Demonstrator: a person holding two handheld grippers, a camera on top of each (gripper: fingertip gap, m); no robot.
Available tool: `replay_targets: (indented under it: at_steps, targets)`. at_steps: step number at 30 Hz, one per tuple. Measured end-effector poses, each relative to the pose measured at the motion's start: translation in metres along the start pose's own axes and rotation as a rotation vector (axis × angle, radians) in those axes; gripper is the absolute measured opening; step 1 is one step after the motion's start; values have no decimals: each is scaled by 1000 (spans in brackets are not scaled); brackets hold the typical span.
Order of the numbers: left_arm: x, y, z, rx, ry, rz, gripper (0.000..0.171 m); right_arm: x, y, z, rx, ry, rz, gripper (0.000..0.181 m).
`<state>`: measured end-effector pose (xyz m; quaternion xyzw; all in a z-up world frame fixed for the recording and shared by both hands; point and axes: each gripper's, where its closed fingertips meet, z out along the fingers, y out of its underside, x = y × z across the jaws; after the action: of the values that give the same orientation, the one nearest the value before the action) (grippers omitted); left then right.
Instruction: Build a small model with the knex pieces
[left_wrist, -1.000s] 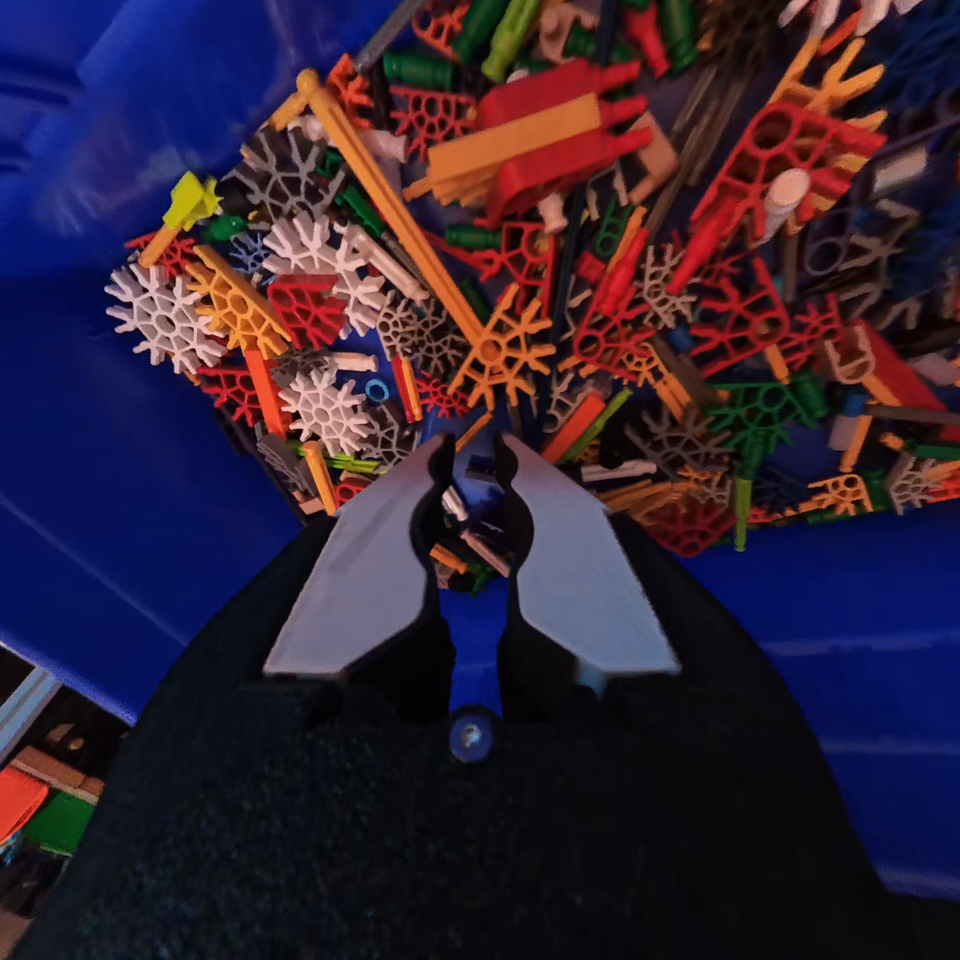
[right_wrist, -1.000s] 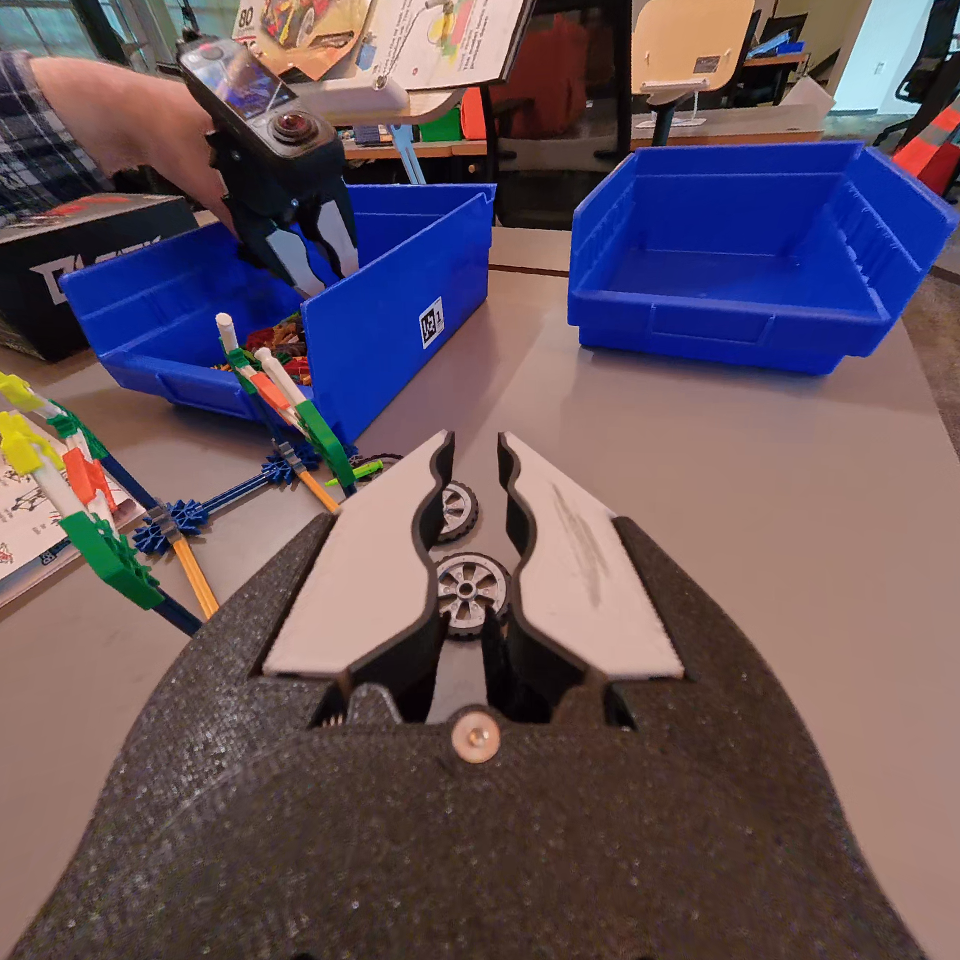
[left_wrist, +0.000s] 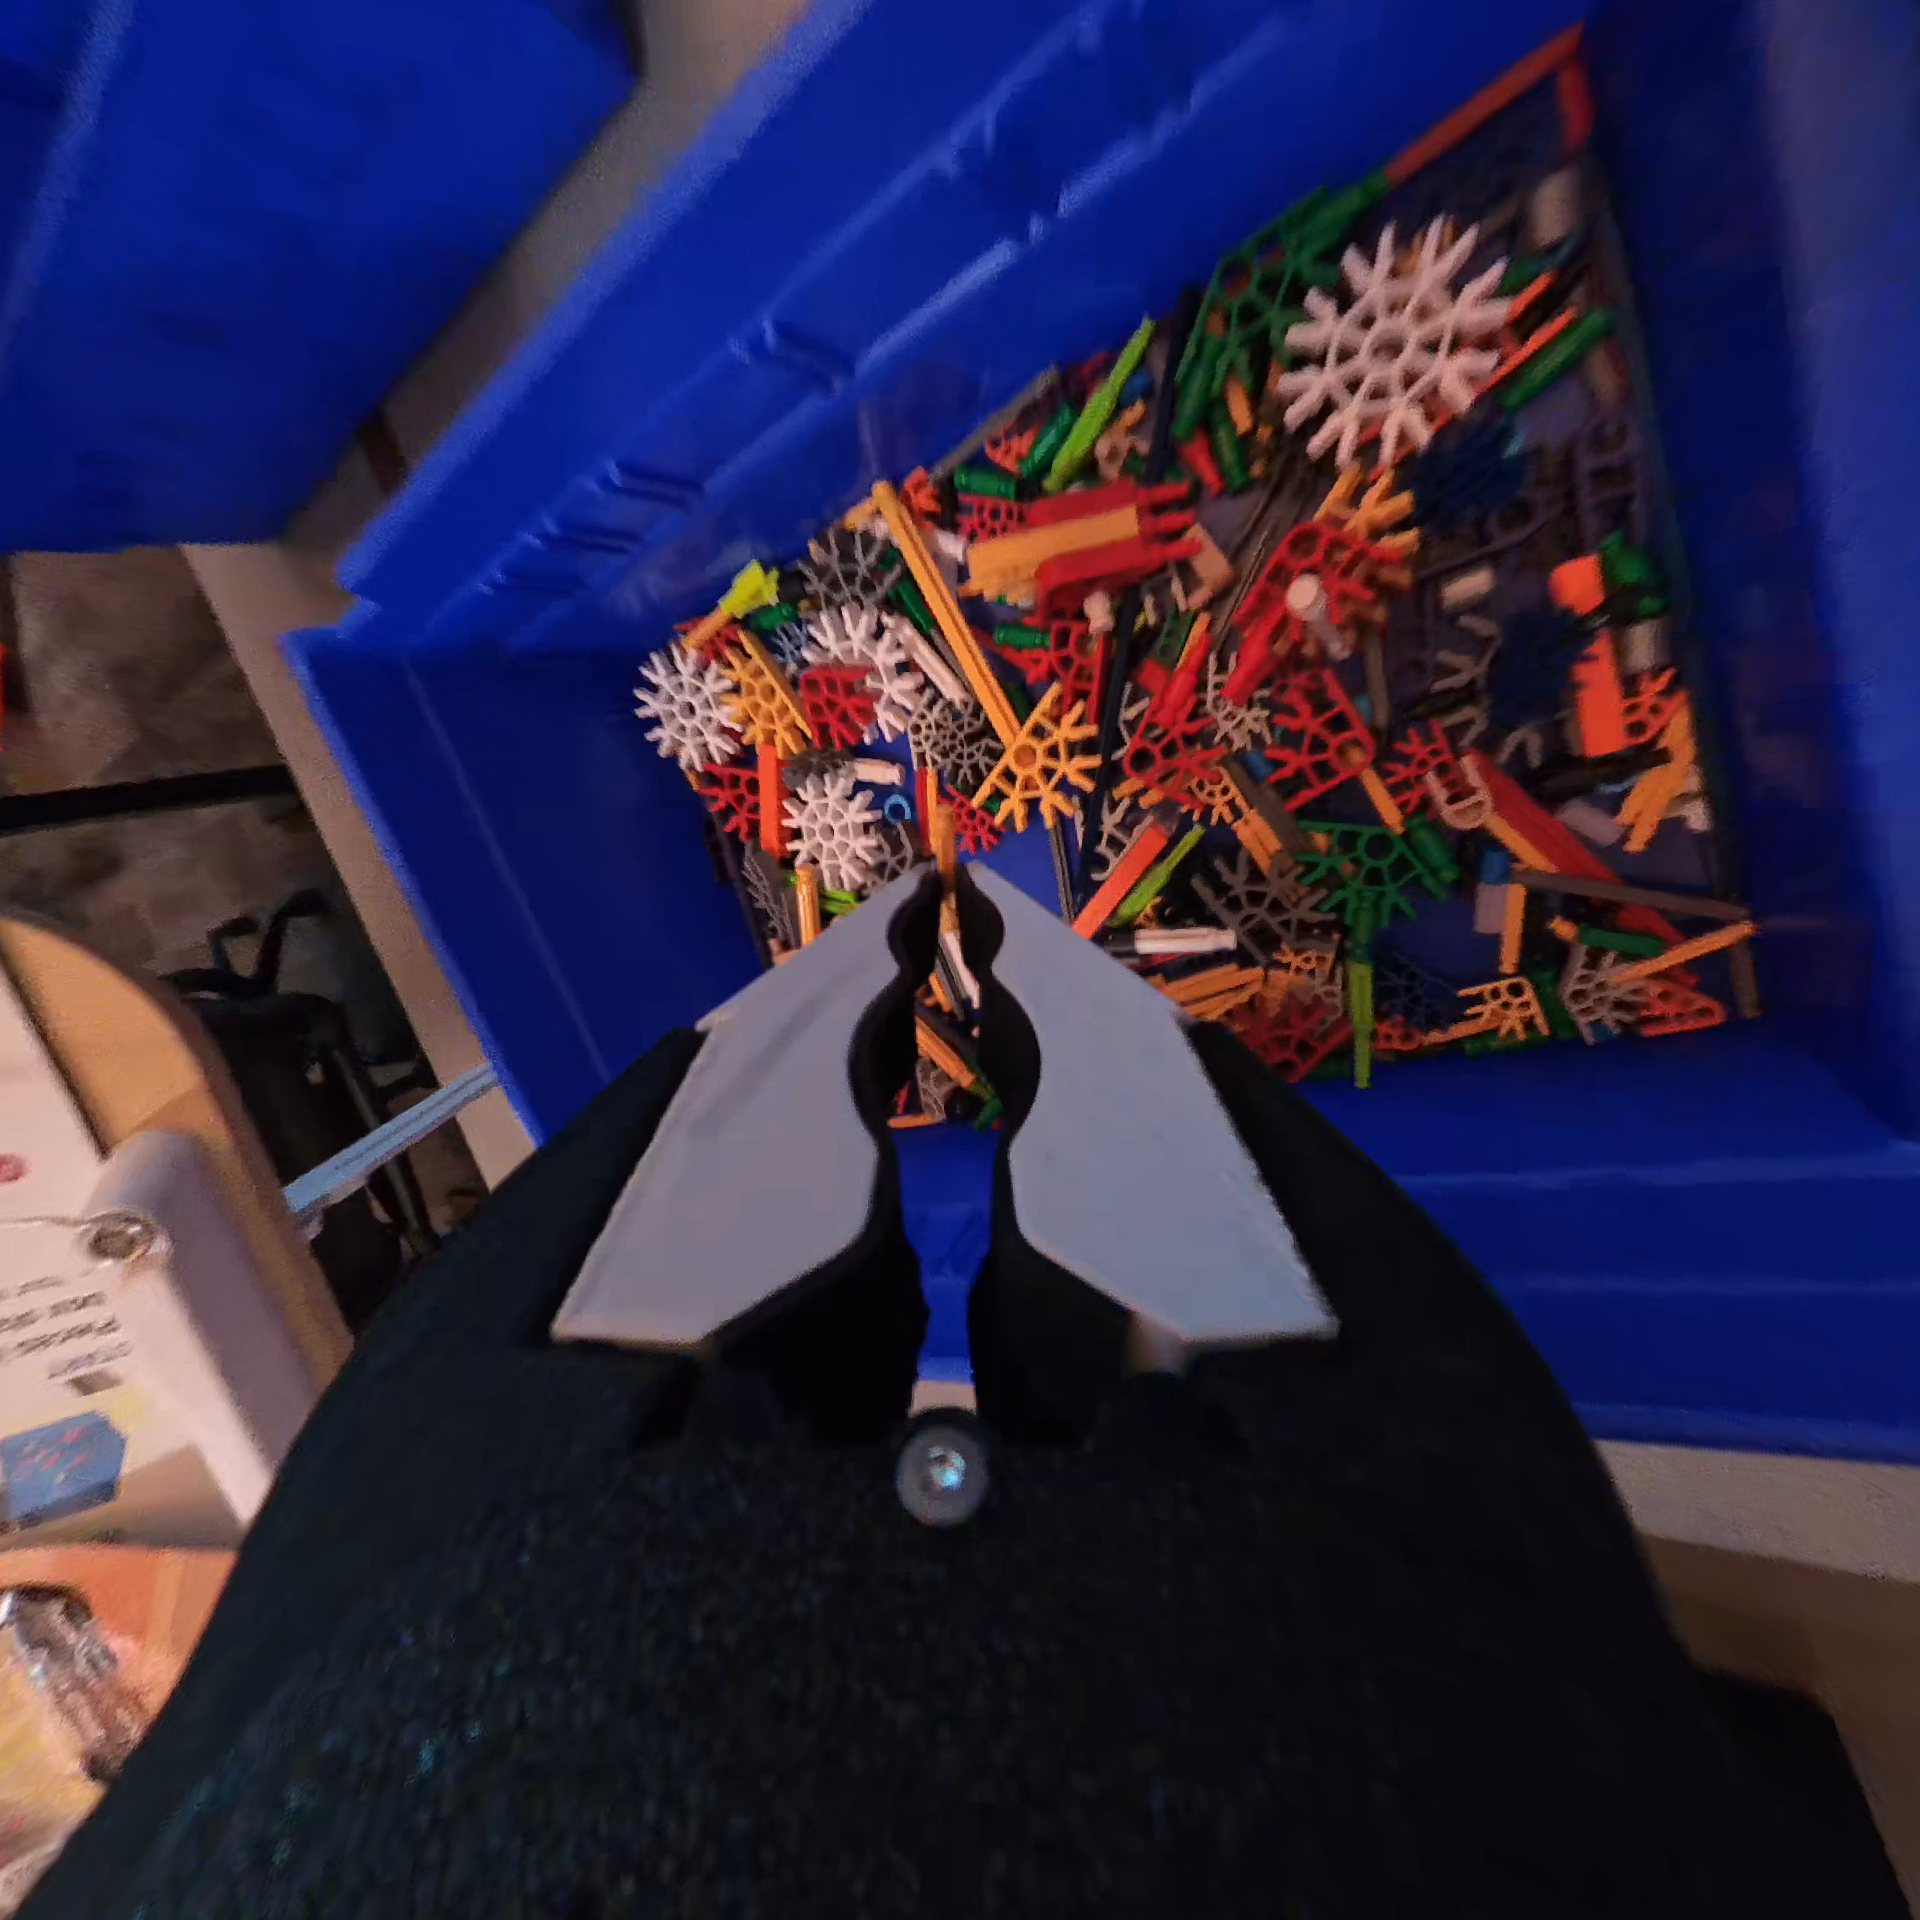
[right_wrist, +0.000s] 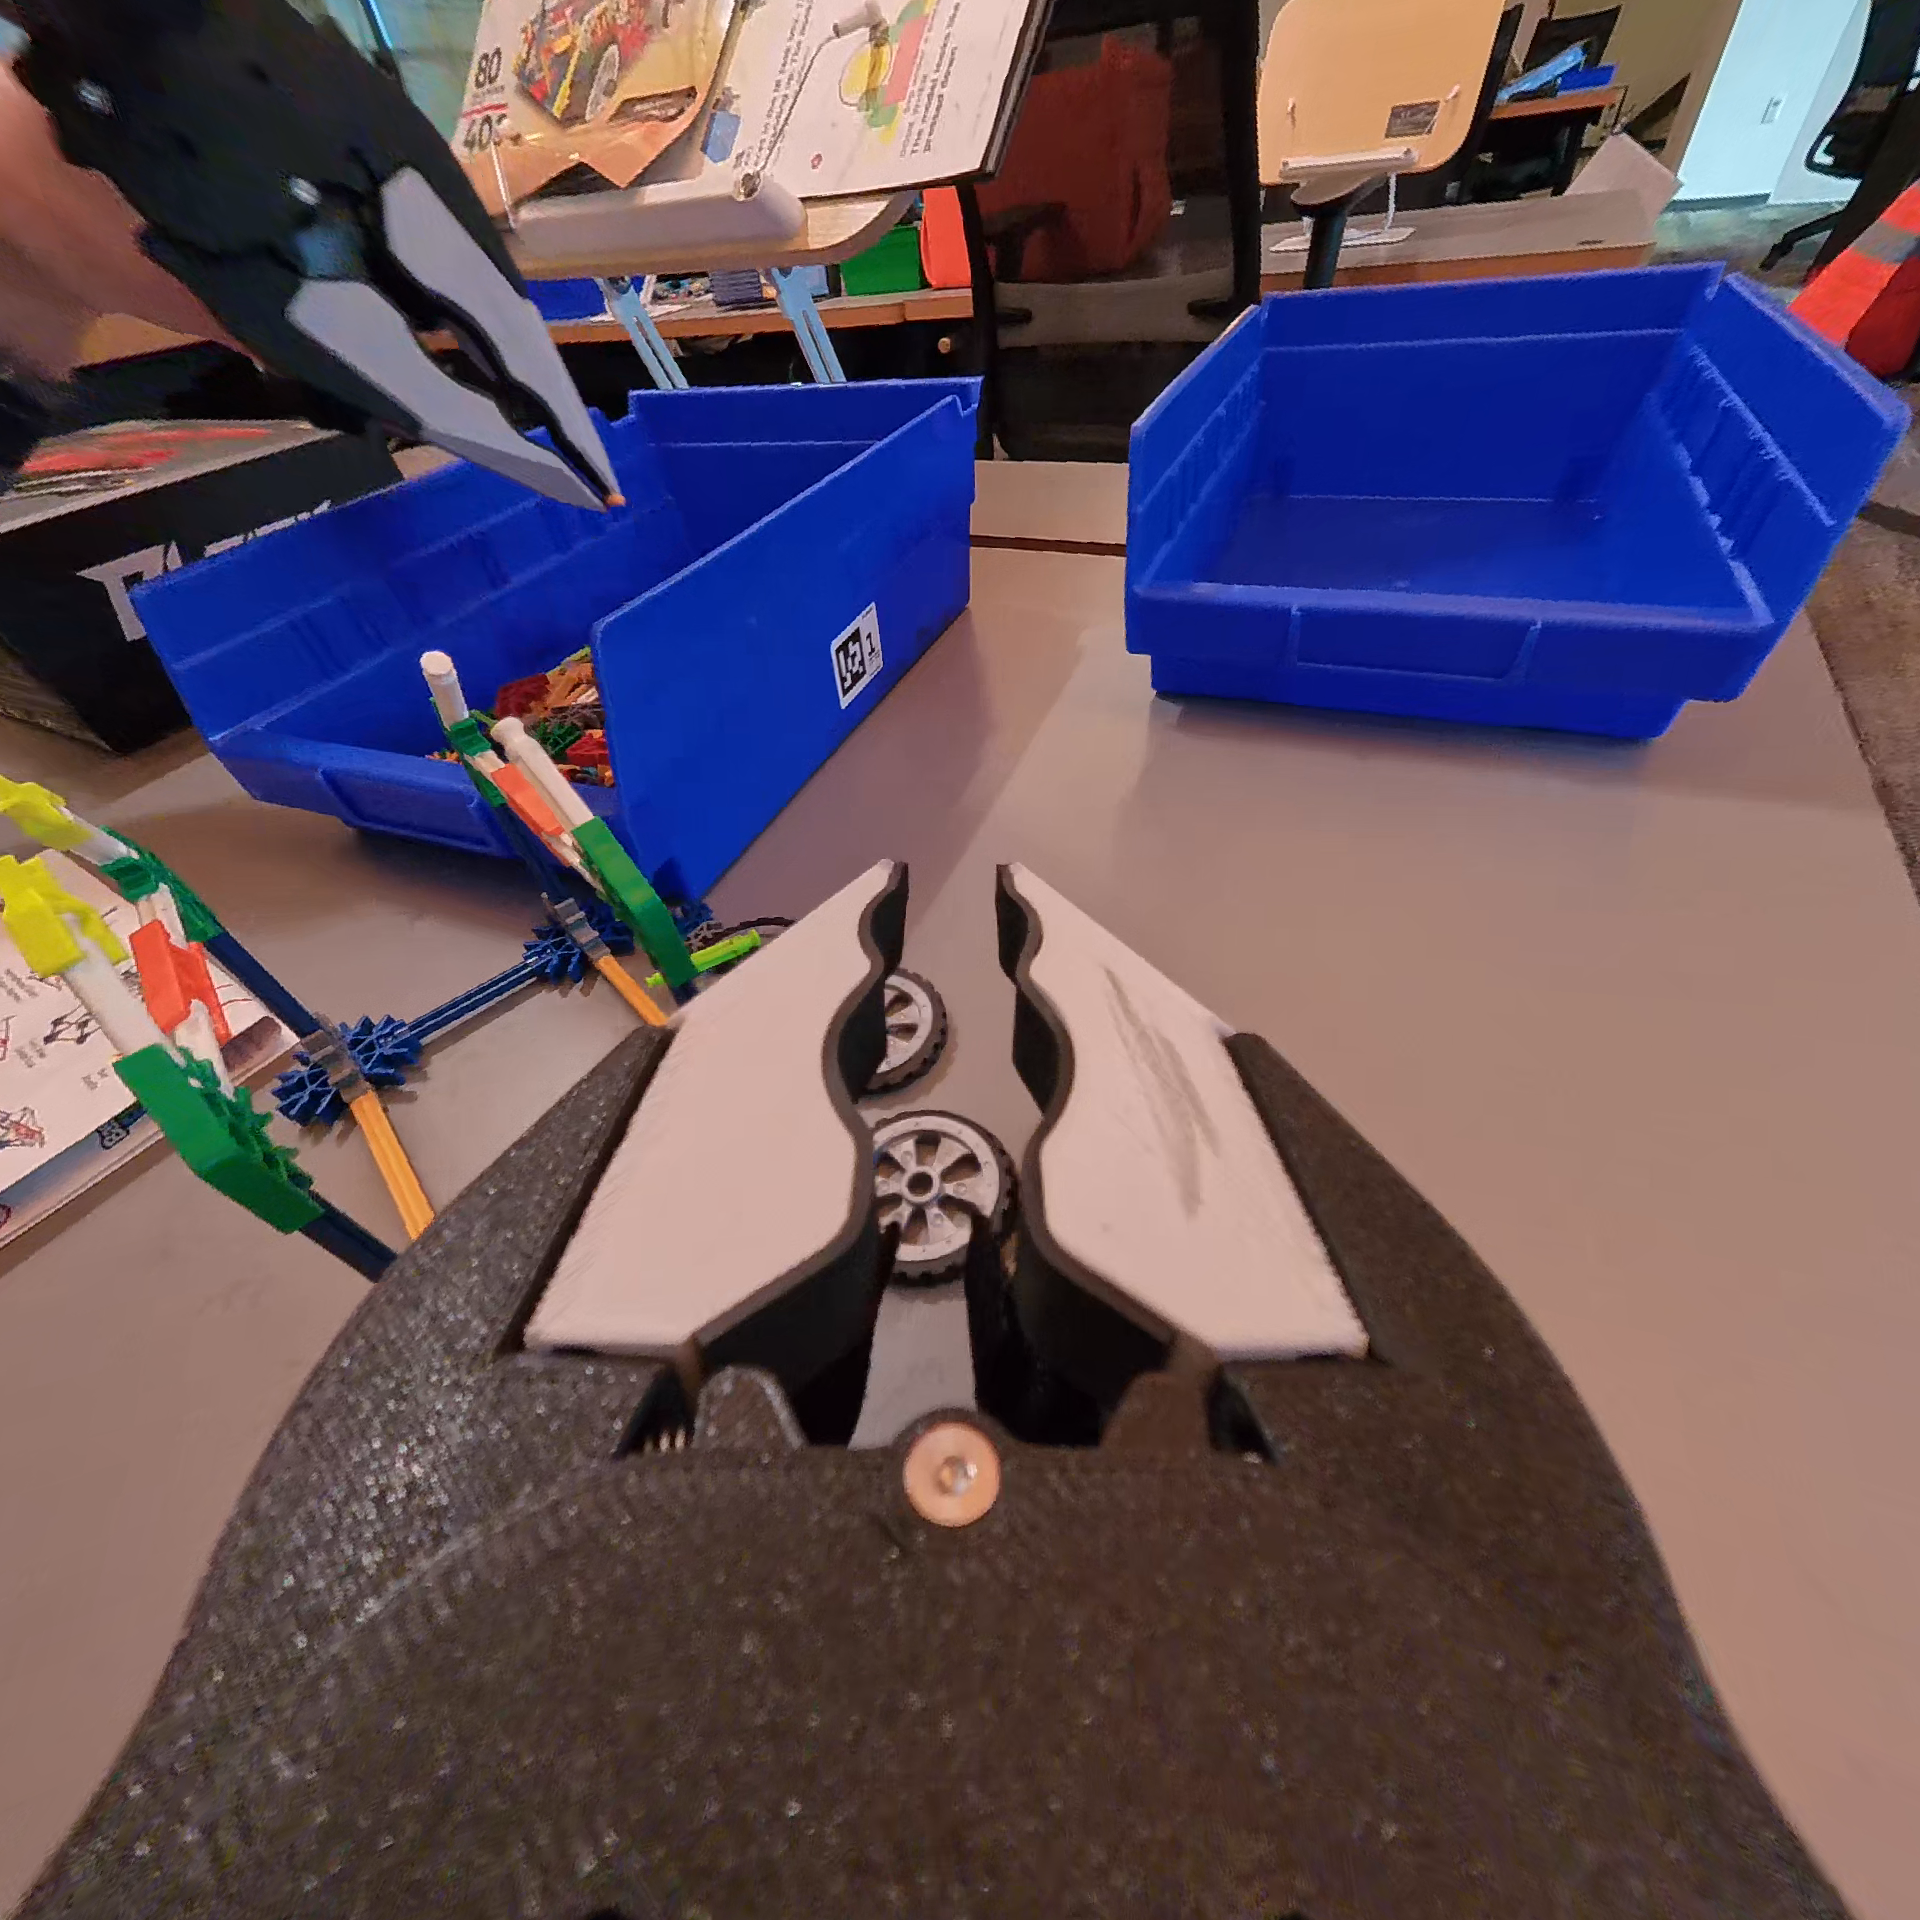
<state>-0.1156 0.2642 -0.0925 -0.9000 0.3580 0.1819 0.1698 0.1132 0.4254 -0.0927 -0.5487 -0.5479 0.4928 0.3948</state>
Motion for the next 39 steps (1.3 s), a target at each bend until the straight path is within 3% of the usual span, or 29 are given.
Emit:
replay_targets:
  at_steps: [8, 17, 22, 39]
  targets:
    - [13, -49, -49, 217, -99, 11, 1, -4, -40, -5, 29, 47, -88, 16]
    - [28, -84, -69, 363, -116, 44, 1, -56, -95, 7, 36, -17, -272, 17]
    - [30, -84, -73, 356, -124, 49, 1, -84, -111, 20, 35, -75, -329, 17]
    - [45, -104, -71, 395, -84, 87, 1, -120, -113, 48, -57, -109, -532, 17]
